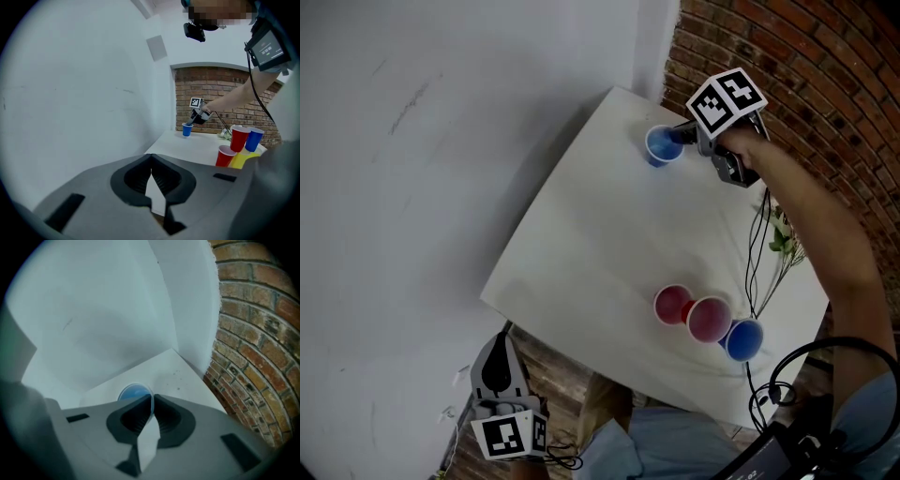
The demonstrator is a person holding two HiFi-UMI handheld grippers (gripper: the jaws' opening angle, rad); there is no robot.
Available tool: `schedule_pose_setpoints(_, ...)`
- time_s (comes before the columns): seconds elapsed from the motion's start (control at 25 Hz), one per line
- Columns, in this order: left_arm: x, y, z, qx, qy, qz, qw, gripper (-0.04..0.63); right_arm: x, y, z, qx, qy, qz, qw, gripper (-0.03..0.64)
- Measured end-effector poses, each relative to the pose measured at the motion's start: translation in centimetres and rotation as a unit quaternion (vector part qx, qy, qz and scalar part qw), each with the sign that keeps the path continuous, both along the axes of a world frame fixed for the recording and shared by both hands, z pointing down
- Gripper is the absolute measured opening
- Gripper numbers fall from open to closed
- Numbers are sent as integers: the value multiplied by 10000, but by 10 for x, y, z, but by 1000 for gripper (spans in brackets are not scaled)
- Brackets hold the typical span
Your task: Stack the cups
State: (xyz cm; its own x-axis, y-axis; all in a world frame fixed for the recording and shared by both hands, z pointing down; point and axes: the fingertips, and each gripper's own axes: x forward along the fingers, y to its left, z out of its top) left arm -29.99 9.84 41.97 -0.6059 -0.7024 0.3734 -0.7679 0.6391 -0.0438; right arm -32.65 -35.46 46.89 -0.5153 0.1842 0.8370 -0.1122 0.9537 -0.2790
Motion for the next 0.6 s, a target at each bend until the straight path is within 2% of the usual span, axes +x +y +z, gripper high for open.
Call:
schedule_pose_setpoints(0.24, 27, 0, -20, 124, -183, 118, 9997, 9, 28, 13, -50, -80, -250, -7, 9997, 28)
schedule_pose_setpoints(0.6, 93, 3, -52, 362, -430, 338, 9979, 9, 115, 47, -112, -194, -402, -120, 9989, 27)
